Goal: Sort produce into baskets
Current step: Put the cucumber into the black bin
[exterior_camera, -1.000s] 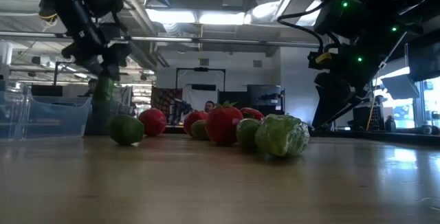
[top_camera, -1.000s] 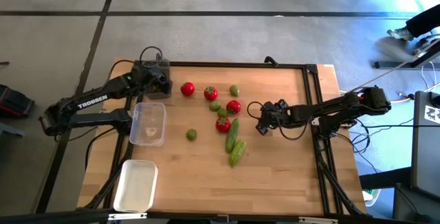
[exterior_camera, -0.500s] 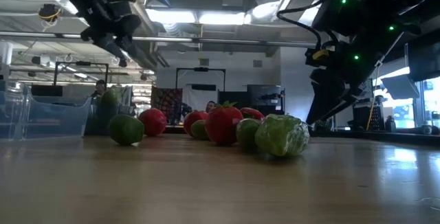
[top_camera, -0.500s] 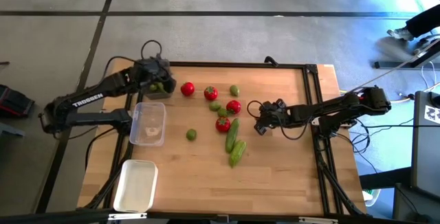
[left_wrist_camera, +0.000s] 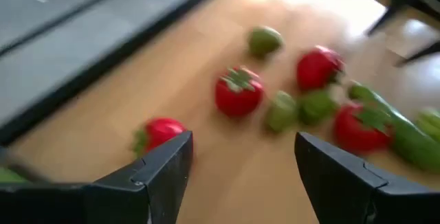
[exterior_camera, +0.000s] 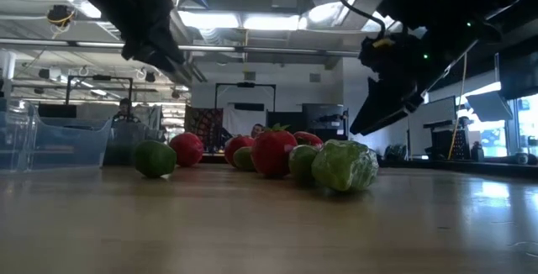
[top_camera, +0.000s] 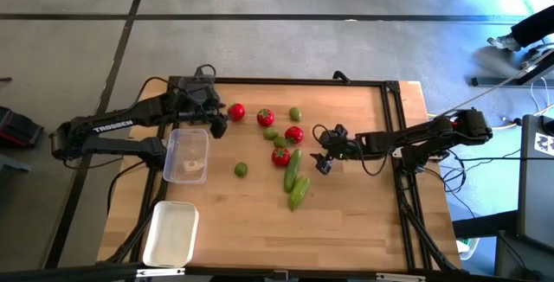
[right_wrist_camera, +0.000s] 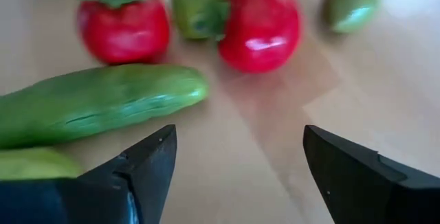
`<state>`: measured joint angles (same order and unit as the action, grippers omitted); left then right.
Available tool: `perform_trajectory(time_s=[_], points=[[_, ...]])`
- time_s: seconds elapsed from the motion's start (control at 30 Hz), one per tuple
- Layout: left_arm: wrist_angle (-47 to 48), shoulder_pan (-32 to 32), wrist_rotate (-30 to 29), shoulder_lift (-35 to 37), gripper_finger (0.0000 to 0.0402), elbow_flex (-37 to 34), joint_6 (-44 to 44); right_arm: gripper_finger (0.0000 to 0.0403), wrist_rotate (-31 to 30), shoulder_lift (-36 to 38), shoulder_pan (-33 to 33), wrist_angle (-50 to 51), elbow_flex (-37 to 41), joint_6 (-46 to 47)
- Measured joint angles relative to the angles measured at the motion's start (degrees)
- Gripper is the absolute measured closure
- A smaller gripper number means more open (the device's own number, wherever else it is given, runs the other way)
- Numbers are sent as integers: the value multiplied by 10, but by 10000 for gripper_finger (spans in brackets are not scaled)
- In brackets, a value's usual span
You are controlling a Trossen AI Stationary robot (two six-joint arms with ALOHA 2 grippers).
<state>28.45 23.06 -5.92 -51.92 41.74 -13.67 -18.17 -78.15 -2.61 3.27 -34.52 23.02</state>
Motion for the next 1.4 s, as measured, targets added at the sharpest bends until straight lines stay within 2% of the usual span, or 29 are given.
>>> perform_trajectory(time_s=[0.2, 0.37, 0.6, 0.73, 0.93, 1.1, 1.4], points=[[-41, -50, 25, -30, 150, 0, 10, 103, 82, 0, 0, -32, 0, -35], [-70, -86, 26, -66, 150, 0, 21, 103, 114, 0, 0, -66, 0, -78], [-96, -112, 26, -126, 150, 0, 28, 103, 128, -15, 0, -108, 0, -131], [-117, -119, 26, -154, 150, 0, -5, 103, 128, -35, 0, -122, 0, -157], [-145, -124, 26, -179, 150, 0, -17, 103, 134, -83, 0, -201, -1, -208], [-146, -123, 26, -182, 150, 0, -33, 103, 137, -114, 5, -216, -12, -268], [-146, -123, 25, -180, 150, 0, -55, 103, 251, -176, 44, -220, -49, -332]])
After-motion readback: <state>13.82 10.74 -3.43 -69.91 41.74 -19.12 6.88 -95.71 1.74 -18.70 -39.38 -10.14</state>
